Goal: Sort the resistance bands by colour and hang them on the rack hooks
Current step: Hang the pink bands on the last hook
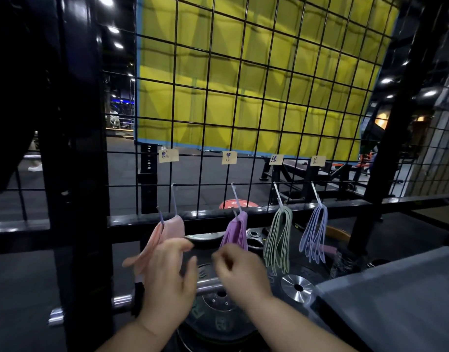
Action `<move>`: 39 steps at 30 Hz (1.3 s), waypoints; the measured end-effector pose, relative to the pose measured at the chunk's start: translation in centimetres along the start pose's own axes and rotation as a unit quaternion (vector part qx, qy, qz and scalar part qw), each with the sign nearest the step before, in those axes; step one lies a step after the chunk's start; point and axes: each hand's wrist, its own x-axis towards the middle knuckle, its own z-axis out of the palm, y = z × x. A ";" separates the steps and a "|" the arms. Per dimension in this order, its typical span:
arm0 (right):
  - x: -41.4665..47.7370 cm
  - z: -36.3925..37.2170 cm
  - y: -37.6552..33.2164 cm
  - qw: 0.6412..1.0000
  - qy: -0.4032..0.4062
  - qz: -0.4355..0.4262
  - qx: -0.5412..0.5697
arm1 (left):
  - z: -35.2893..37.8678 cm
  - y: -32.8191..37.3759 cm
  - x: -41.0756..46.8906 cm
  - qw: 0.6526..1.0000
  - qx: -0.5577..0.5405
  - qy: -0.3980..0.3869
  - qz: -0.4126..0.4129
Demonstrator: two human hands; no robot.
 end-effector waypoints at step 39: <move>5.4 -1.1 4.5 0.777 -0.114 0.238 0.572 | 9.0 4.1 6.5 0.893 -0.310 -0.112 -0.307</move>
